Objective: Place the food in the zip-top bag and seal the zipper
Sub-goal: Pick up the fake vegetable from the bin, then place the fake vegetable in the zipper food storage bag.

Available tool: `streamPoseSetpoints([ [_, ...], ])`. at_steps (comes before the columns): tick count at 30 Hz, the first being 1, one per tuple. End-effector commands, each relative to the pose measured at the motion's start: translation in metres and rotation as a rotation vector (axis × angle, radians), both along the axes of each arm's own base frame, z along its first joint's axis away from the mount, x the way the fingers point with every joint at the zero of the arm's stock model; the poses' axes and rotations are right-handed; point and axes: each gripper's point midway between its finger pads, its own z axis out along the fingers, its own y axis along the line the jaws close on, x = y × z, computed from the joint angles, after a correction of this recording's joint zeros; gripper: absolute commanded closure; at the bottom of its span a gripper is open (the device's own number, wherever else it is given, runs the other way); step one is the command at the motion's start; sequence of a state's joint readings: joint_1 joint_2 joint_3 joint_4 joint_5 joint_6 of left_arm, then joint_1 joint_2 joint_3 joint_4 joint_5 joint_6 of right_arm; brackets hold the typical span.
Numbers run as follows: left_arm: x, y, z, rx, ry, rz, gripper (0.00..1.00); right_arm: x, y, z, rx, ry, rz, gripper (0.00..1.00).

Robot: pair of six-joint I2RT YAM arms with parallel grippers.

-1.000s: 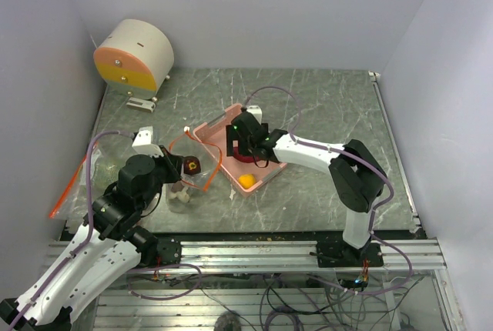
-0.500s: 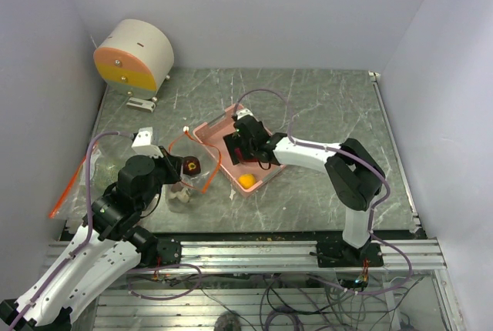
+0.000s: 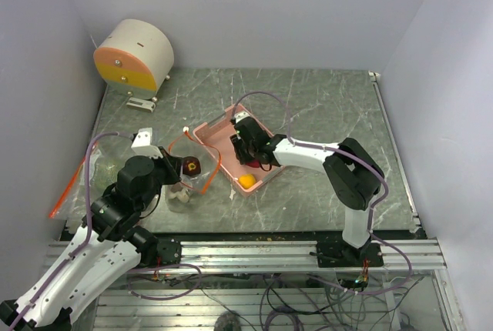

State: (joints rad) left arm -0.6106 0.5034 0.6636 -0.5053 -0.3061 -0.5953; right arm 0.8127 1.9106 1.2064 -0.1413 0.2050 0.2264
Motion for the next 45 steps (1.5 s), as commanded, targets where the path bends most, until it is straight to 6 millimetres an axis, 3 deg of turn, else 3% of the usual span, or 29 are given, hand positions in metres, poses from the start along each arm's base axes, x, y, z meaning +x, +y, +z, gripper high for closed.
streamPoseSetpoints([
  [1,-0.003,-0.001,0.013,-0.031,-0.027,-0.010,0.93,0.002,0.002,0.018,0.045,-0.024,-0.004,0.77],
  [4,-0.003,0.000,0.015,-0.029,-0.030,-0.008,0.93,0.002,0.003,0.054,0.110,-0.071,-0.015,0.86],
  [7,-0.003,0.000,0.015,-0.030,-0.030,-0.009,0.93,-0.010,0.015,0.107,0.254,-0.121,0.048,0.88],
  [9,-0.003,-0.001,0.014,-0.032,-0.028,-0.011,0.93,-0.028,0.027,0.146,0.382,-0.150,0.136,0.87],
  [13,-0.003,-0.002,0.013,-0.038,-0.026,-0.012,0.93,-0.081,0.053,0.226,0.662,-0.202,0.412,0.86],
  [17,-0.001,-0.003,0.011,-0.035,-0.023,-0.010,0.93,-0.130,0.073,0.269,0.831,-0.203,0.606,0.80],
  [20,0.000,-0.005,0.012,-0.043,-0.024,-0.016,0.93,-0.145,0.096,0.271,0.859,-0.169,0.660,0.79],
  [24,0.001,-0.009,0.013,-0.057,-0.024,-0.028,0.93,-0.150,0.122,0.264,0.926,-0.140,0.654,0.79],
  [28,0.000,-0.011,0.014,-0.063,-0.023,-0.033,0.93,-0.139,0.145,0.241,0.890,-0.132,0.606,0.77],
  [30,-0.001,-0.009,0.016,-0.057,-0.023,-0.033,0.93,-0.122,0.147,0.221,0.825,-0.127,0.514,0.69],
  [32,-0.002,-0.006,0.017,-0.049,-0.025,-0.025,0.93,-0.114,0.143,0.212,0.792,-0.131,0.465,0.54],
  [35,-0.003,-0.002,0.016,-0.042,-0.028,-0.012,0.93,-0.111,0.132,0.217,0.777,-0.176,0.430,0.24],
  [37,-0.003,-0.003,0.016,-0.042,-0.029,-0.015,0.93,-0.107,0.121,0.223,0.749,-0.208,0.398,0.15],
  [41,0.000,-0.008,0.013,-0.044,-0.024,-0.030,0.93,-0.109,0.097,0.242,0.725,-0.256,0.347,0.02],
  [43,0.000,-0.010,0.013,-0.048,-0.025,-0.035,0.93,-0.104,0.079,0.239,0.688,-0.263,0.267,0.00],
  [45,0.000,-0.010,0.012,-0.049,-0.026,-0.035,0.93,-0.090,0.052,0.220,0.593,-0.241,0.107,0.00],
])
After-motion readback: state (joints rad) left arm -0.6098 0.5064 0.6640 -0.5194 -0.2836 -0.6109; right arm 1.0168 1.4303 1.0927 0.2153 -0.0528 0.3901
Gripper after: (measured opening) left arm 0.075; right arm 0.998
